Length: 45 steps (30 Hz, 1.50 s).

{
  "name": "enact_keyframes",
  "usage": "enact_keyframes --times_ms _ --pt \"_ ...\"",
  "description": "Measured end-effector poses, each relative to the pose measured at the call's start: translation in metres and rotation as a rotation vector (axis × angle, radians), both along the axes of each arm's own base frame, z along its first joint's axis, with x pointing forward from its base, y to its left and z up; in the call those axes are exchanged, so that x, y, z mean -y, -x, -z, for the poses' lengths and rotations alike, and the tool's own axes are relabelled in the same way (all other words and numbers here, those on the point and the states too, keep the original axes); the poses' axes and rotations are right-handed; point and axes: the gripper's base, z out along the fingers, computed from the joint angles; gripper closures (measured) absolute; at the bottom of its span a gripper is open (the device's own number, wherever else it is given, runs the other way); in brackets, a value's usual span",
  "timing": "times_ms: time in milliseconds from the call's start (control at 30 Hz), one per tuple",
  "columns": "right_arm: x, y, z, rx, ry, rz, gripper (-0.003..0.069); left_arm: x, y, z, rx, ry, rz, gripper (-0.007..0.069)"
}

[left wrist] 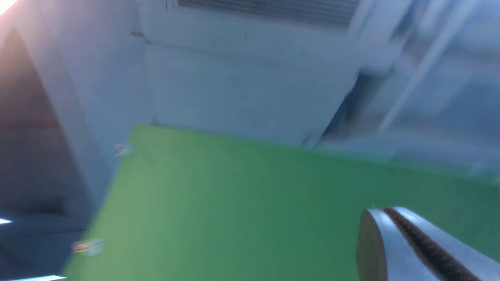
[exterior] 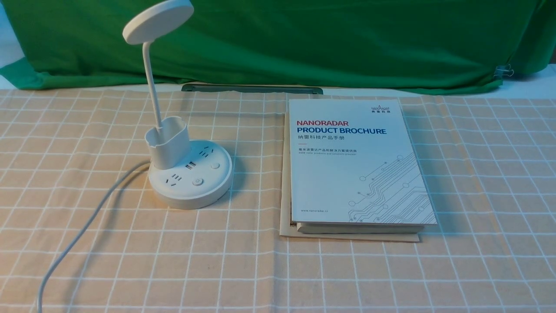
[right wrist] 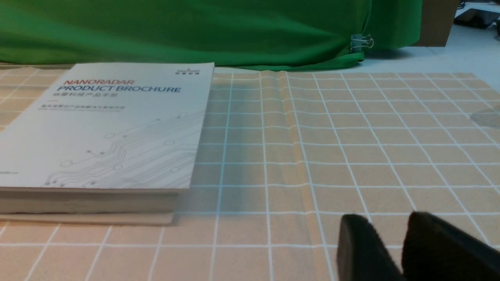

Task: Turn on the table lamp on the light coffee tablecloth with your hand.
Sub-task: 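Press the power button on the lamp base to turn the lamp on with the left gripper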

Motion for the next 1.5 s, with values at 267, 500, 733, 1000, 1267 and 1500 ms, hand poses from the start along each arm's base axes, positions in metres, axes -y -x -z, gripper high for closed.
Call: enact_keyframes --times_ms 267,500,733,1000,1267,1500 --pt "0.0 0.0 0.0 0.0 0.0 0.0 0.0421 0.0 -0.025 -0.065 -0.676 -0.048 -0.029 0.0623" --pt "0.0 0.0 0.0 0.0 0.0 0.0 0.0421 0.009 -0.1 -0.007 -1.386 0.021 0.039 0.0623" --pt "0.0 0.0 0.0 0.0 0.001 0.0 0.0421 0.047 -0.144 0.031 -1.691 -0.015 0.457 0.0623" --pt "0.0 0.0 0.0 0.0 0.001 0.0 0.0421 0.079 -0.183 0.052 -1.852 -0.1 0.736 0.0623" --pt "0.0 0.0 0.0 0.0 0.0 0.0 0.0421 0.132 -0.242 0.058 -1.942 -0.417 0.44 0.0623" --pt "0.0 0.0 0.0 0.0 0.0 0.0 0.0421 0.148 -0.296 0.071 -1.956 -0.453 0.3 0.0623"
